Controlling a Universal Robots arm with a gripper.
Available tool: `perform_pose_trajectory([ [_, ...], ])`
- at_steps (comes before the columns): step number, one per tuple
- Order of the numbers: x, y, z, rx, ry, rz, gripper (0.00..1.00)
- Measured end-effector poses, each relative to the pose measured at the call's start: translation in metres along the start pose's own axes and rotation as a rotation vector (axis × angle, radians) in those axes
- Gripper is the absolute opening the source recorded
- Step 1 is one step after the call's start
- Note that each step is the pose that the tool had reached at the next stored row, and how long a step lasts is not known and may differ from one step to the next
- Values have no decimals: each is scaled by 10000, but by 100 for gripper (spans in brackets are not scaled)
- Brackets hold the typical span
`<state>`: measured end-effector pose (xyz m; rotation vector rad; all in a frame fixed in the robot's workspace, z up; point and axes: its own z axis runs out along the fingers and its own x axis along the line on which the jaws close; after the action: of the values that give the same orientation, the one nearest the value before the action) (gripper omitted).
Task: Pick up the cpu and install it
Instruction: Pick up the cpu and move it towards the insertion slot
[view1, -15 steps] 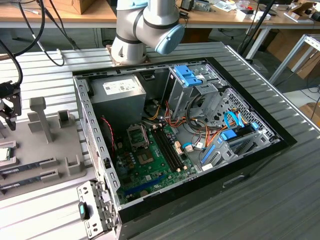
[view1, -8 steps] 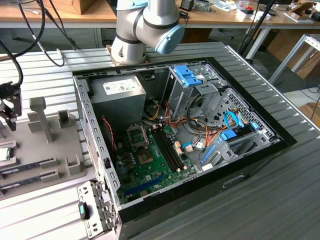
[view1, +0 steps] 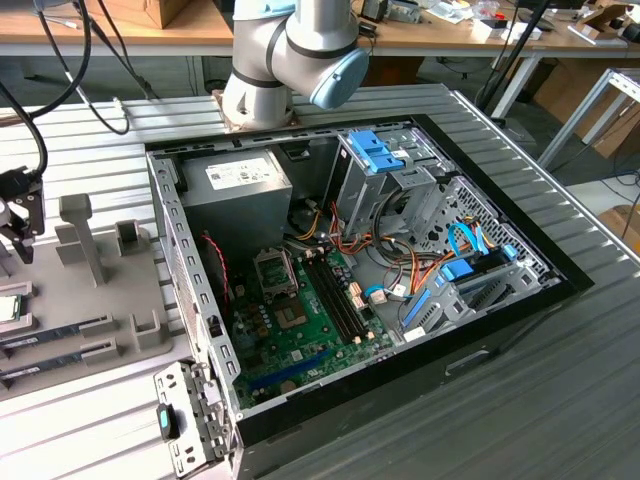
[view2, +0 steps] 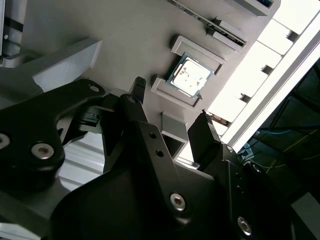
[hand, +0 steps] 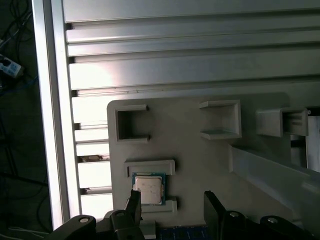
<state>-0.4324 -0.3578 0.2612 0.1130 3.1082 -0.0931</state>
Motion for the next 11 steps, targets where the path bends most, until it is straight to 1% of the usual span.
perform_pose_trajectory([
  [11, 1, 2, 29, 1, 1, 0, 62],
])
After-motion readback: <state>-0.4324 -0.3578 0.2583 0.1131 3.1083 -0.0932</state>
